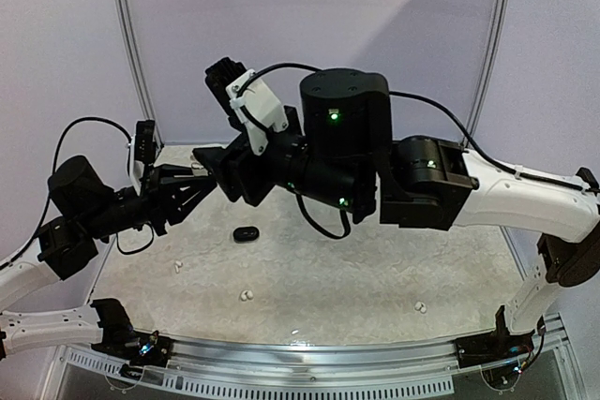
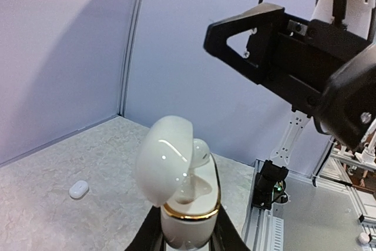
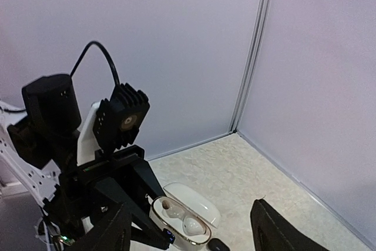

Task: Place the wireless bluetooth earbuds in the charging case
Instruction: Insert the right earbud into the right side groove of the charging case, then pass from the left arm to the right

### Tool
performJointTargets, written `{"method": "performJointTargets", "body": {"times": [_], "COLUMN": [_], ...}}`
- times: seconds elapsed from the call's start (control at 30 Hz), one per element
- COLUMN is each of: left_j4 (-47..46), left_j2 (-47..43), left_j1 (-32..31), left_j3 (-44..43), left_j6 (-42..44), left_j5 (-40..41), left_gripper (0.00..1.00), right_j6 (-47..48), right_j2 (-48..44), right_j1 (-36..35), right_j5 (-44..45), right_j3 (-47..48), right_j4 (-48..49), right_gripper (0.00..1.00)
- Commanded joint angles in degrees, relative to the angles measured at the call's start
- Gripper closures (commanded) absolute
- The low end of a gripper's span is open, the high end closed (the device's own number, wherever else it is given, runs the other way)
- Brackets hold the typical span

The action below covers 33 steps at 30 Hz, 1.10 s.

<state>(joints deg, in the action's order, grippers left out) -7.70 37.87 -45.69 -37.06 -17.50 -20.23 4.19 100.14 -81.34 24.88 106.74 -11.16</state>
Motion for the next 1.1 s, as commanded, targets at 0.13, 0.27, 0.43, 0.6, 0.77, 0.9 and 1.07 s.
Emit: {"method": "performJointTargets", "body": {"times": [0.13,0.27,0.43,0.6,0.77,0.9,1.07], "left_j4": [3.1,6.4,10.8,14.3,15.3,16.3,16.0], "left_j2": [-0.9,-2.7,-5.4,-7.6,-8.8,-9.3,-9.0], "left_j1": [8.0,15.2,20.7,25.6,29.1,29.3,29.3], "left_j3": [-0.7,-1.6,-1.9,-2.5,-2.3,-1.7,-0.4], "left_j6": [-4.7,-4.5,-3.8,-3.0,-2.5,-2.0,-3.0], "left_j5": [4.3,6.5,7.8,9.6,9.9,8.6,7.2], "left_gripper": [1.0,1.0,1.0,1.0,1.0,1.0,1.0], "right_j6": [-17.8,-24.8,-26.0,-27.8,-25.2,-21.6,-16.7], "right_j2": [-5.1,-1.9,7.8,22.7,38.6,47.3,61.2], "right_j1": [6.2,9.2,9.5,9.5,9.0,7.8,6.7], "right_j5": [0.2,1.6,0.5,-6.7,-11.0,-14.2,-15.4], "right_j3": [-2.3,-2.9,3.0,13.9,24.5,27.6,41.3], "right_j4": [-9.5,-14.9,-21.6,-24.1,-15.6,2.2,10.4], "right_gripper": [0.24,0.22,0.21,0.16,0.14,0.14,0.14]}}
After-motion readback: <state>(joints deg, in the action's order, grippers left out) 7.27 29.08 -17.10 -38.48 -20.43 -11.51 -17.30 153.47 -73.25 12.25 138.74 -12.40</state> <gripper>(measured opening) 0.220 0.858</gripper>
